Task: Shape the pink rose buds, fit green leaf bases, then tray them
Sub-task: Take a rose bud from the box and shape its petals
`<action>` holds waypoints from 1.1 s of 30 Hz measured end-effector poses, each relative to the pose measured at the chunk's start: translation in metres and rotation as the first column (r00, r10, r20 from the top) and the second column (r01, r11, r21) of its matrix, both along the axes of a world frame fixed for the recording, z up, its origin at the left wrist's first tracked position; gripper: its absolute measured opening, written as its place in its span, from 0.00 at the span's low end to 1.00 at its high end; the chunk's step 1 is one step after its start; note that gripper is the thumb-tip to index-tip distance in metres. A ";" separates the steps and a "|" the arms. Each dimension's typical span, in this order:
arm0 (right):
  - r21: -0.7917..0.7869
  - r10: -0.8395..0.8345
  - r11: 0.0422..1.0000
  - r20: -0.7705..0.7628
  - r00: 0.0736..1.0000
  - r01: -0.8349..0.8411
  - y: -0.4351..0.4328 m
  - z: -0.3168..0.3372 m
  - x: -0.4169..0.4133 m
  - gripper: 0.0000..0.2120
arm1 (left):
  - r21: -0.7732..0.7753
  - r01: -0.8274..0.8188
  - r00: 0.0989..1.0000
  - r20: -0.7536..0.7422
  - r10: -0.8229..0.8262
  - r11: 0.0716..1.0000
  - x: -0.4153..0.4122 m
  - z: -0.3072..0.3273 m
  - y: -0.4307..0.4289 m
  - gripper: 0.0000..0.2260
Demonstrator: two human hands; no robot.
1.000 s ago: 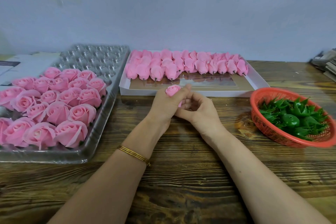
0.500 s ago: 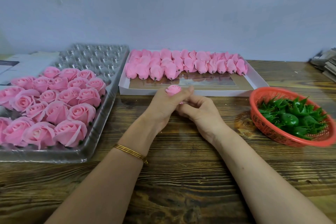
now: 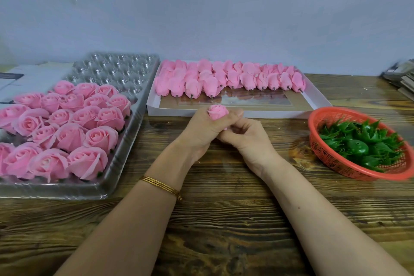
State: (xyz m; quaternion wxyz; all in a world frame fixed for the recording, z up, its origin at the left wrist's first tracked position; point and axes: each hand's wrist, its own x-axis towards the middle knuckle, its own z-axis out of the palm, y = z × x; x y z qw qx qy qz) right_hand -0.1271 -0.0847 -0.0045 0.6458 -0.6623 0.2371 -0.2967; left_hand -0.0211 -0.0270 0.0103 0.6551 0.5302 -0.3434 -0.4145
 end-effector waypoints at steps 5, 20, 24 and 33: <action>0.058 0.072 0.996 0.031 0.997 -0.074 -0.001 0.002 -0.001 0.13 | 0.007 -0.037 0.999 0.039 0.037 0.999 0.002 -0.004 -0.001 0.17; 0.372 -0.123 0.926 0.143 0.982 0.062 -0.004 0.011 0.000 0.10 | -0.031 -0.176 0.909 0.378 0.175 0.984 -0.006 -0.009 -0.003 0.10; 0.331 -0.103 0.942 0.126 0.987 0.056 -0.002 0.009 0.002 0.17 | 0.022 -0.151 0.871 0.475 0.122 0.988 -0.007 -0.011 -0.003 0.12; 0.362 -0.103 0.931 0.129 0.986 0.049 0.000 0.011 0.001 0.23 | 0.011 -0.181 0.854 0.497 0.152 0.983 -0.007 -0.013 -0.003 0.15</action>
